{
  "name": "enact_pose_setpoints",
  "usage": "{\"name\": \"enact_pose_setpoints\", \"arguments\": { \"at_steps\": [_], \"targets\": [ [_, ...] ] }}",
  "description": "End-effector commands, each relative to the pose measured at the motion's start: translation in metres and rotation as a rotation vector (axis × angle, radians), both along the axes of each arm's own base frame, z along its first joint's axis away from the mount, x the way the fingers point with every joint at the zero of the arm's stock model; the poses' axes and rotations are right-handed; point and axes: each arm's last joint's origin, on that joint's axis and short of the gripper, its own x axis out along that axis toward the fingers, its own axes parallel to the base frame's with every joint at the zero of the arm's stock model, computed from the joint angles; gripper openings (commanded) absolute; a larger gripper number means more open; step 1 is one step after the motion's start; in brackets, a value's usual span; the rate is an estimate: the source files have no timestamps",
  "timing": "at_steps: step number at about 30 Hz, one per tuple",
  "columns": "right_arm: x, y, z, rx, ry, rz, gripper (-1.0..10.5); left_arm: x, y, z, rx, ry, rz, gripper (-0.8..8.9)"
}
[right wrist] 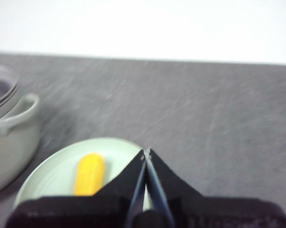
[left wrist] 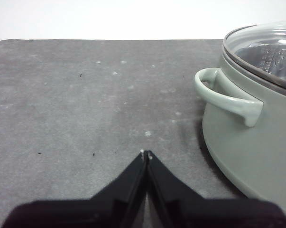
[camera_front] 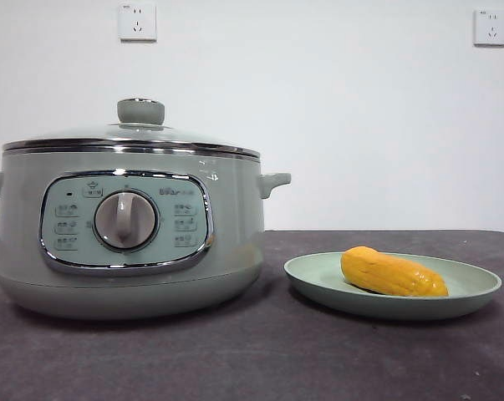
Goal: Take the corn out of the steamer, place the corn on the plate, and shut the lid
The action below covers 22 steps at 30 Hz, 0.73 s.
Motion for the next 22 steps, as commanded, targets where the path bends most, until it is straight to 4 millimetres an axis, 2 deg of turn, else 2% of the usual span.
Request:
{"name": "enact_pose_setpoints", "arguments": {
  "at_steps": [1,6,11,16,22],
  "targets": [
    [-0.002,-0.007,-0.018,0.004,-0.044,-0.054,0.0,0.001,0.000,-0.005,-0.010,0.006,0.003,-0.03],
    [-0.004,-0.012,-0.049,0.006,-0.044,-0.111,0.0,0.001,0.000,-0.005,-0.010,0.006,0.003,-0.03],
    [-0.004,-0.013,-0.070,0.009,-0.013,-0.120,0.0,0.001,0.000,-0.005,-0.010,0.006,0.003,-0.03],
    [-0.008,-0.013,-0.077,0.012,0.045,-0.122,0.0,0.001,0.000,-0.005,-0.010,0.006,0.003,-0.03],
    [-0.009,-0.013,-0.075,0.057,0.030,-0.129,0.0,0.001,0.000,-0.005,-0.010,0.006,0.003,-0.03]
  ]
}}
